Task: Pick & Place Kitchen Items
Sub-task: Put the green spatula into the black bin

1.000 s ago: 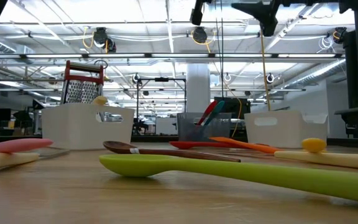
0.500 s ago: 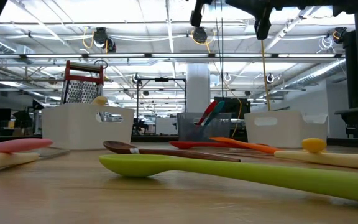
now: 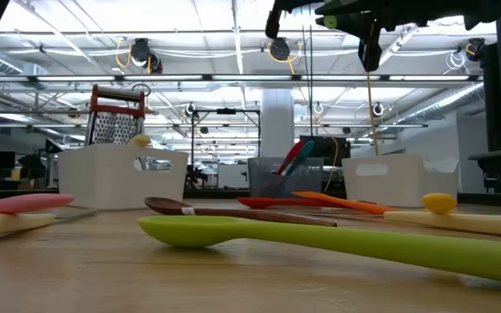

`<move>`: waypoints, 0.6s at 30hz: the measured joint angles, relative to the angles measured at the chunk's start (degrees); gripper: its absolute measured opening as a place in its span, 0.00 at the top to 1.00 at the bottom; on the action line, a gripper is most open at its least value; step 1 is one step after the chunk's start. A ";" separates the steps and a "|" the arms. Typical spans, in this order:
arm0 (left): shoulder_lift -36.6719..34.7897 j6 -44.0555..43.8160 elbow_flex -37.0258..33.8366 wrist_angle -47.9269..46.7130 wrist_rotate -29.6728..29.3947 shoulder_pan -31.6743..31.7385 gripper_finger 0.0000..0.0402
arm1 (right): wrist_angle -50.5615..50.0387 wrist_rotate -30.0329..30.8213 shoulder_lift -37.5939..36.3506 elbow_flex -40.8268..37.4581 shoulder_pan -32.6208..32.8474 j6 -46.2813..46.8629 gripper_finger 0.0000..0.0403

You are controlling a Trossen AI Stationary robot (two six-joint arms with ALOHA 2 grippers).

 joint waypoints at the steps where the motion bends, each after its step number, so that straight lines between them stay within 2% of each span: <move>1: 0.04 0.63 0.00 -0.83 -0.12 0.02 0.78 | -0.07 -0.84 0.00 0.00 -0.28 0.39 0.92; 6: -0.02 3.35 0.02 -6.74 -0.27 0.84 0.72 | -0.85 -3.33 0.01 0.00 -1.41 2.69 0.92; 12: -0.02 11.27 0.02 -12.06 8.27 1.90 0.65 | -1.13 -6.14 0.02 -0.02 -3.28 3.82 0.92; 18: -0.02 14.14 0.07 -18.96 9.98 4.27 0.62 | -2.24 -7.93 0.02 -0.02 -5.62 5.45 0.93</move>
